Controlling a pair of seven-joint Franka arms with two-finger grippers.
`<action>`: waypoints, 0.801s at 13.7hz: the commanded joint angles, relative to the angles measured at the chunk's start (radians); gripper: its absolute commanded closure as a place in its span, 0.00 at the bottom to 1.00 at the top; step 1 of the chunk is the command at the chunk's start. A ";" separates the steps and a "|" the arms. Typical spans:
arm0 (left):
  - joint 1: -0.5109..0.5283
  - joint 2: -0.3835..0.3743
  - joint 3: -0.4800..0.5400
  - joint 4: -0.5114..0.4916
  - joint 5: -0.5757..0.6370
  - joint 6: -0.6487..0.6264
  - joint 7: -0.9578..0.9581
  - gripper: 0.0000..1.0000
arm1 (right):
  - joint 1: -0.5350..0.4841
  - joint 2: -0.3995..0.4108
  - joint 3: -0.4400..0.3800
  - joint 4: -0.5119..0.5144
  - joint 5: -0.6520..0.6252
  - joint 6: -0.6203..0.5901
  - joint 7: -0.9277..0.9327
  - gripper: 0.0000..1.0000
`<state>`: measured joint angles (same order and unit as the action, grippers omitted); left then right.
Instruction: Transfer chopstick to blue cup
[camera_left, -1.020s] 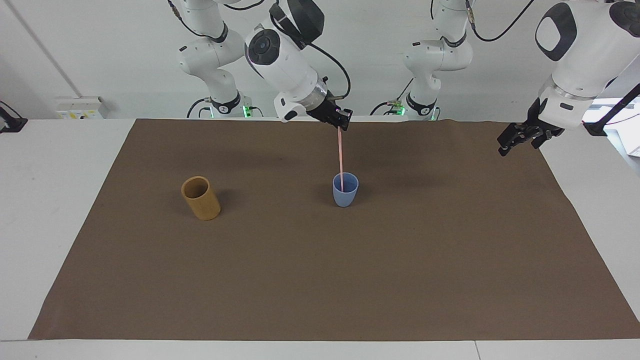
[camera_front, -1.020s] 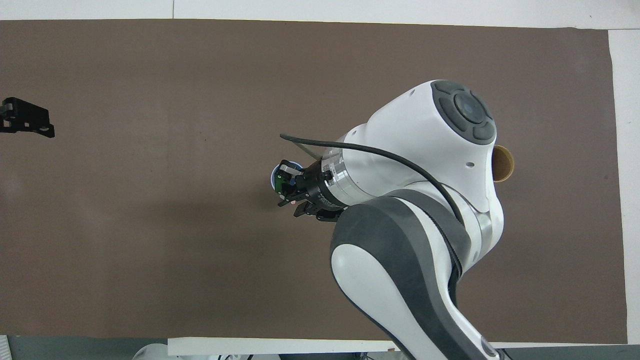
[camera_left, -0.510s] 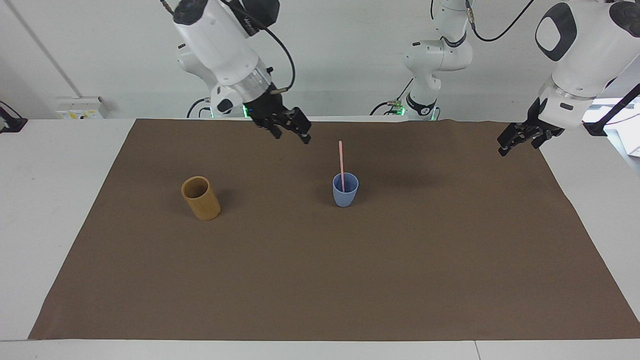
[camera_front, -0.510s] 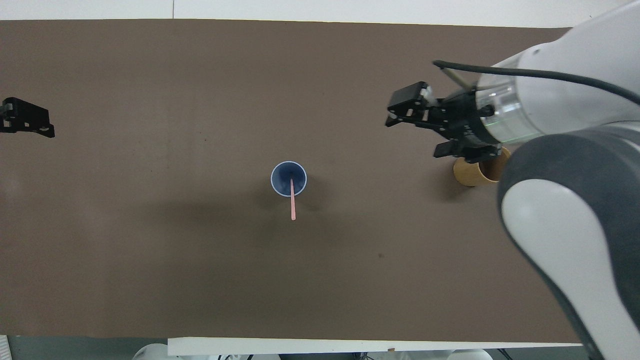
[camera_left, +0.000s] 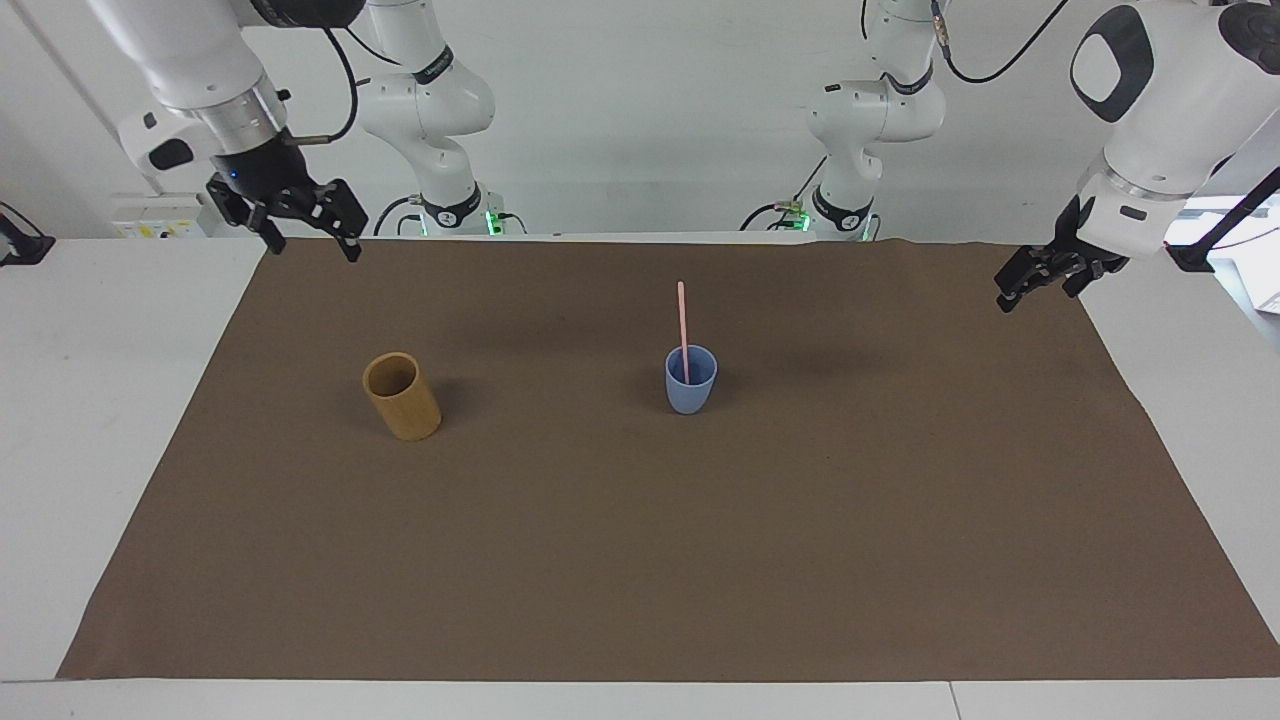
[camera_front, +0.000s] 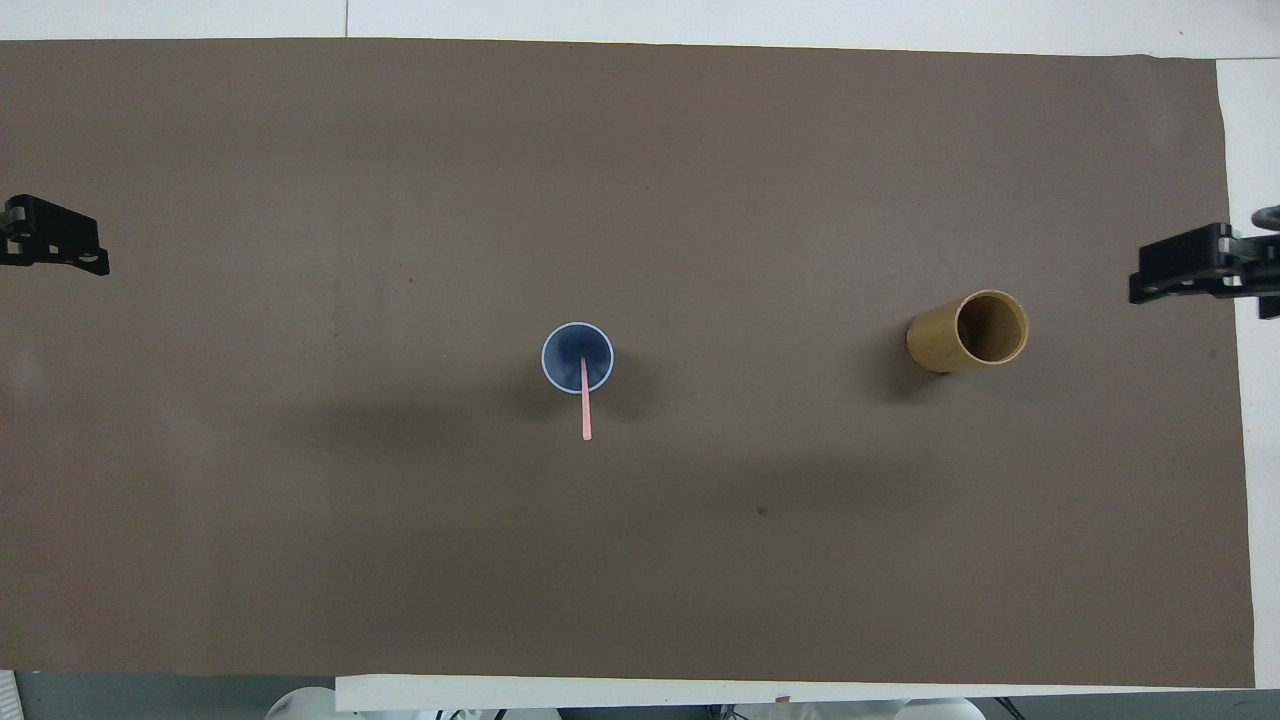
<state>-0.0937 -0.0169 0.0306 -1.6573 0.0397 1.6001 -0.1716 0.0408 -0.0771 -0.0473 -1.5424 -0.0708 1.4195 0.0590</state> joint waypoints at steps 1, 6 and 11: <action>0.014 -0.006 -0.012 -0.006 0.012 -0.011 0.009 0.00 | -0.048 0.037 0.014 0.064 -0.011 -0.056 -0.116 0.00; 0.014 -0.006 -0.012 -0.006 0.012 -0.011 0.011 0.00 | -0.071 0.025 0.015 0.024 0.000 -0.053 -0.123 0.00; 0.014 -0.006 -0.012 -0.006 0.012 -0.011 0.011 0.00 | -0.139 0.020 0.095 0.028 0.000 -0.094 -0.119 0.00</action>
<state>-0.0937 -0.0169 0.0306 -1.6573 0.0397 1.6001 -0.1716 -0.0687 -0.0495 0.0176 -1.5158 -0.0768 1.3355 -0.0474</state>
